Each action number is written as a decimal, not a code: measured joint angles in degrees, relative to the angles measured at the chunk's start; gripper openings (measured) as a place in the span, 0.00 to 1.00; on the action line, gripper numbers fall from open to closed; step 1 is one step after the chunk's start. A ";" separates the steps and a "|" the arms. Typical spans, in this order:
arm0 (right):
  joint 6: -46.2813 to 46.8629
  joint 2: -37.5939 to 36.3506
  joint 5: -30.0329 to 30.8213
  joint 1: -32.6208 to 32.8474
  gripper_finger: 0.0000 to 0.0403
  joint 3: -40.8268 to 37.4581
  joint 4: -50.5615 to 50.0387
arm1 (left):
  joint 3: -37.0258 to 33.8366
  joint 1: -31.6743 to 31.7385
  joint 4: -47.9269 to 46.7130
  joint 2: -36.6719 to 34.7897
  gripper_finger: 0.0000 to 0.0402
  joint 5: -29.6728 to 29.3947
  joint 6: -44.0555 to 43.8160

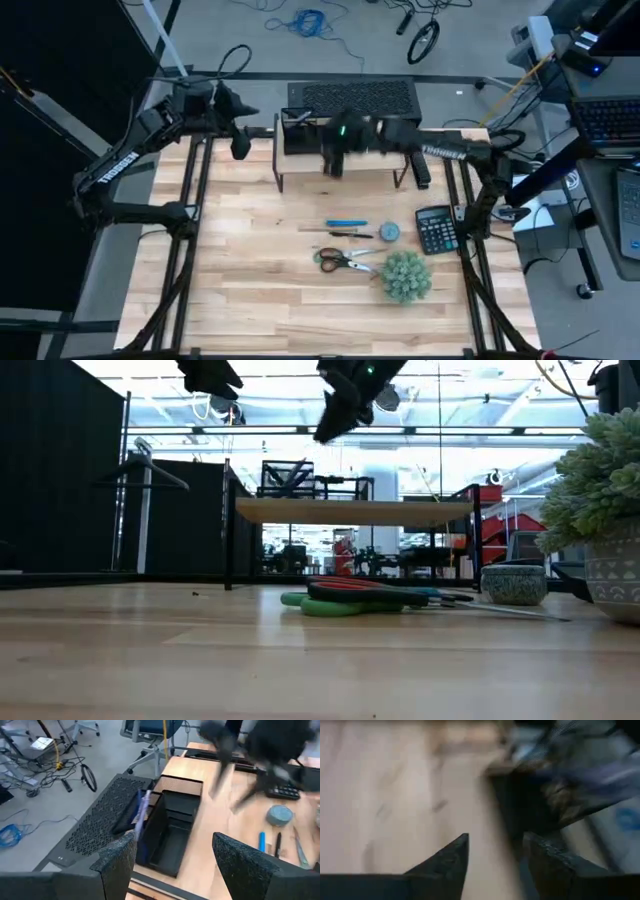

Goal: Pick and place office supplies into organizer
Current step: Remove the purple pen from the desk organizer on the shelf

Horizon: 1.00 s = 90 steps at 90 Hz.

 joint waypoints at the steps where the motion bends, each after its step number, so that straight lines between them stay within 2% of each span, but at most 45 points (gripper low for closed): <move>1: -0.02 0.11 0.00 -0.55 0.50 0.46 0.60 | 0.00 0.13 0.00 0.00 0.62 0.00 0.02; 13: 1.87 2.04 -0.36 -6.58 0.57 6.05 6.45 | 0.00 1.39 0.00 0.00 0.62 -0.02 0.96; 26: 4.48 5.81 -5.10 -10.23 0.57 11.24 6.51 | 0.00 1.76 -0.18 0.04 0.62 0.00 0.98; 56: 6.49 11.31 -6.16 -9.81 0.52 12.09 6.10 | 0.00 1.74 -0.66 0.07 0.62 0.02 0.98; 90: 6.66 13.09 -8.66 -9.67 0.50 12.09 4.46 | 0.00 1.74 -1.11 0.07 0.62 0.07 1.01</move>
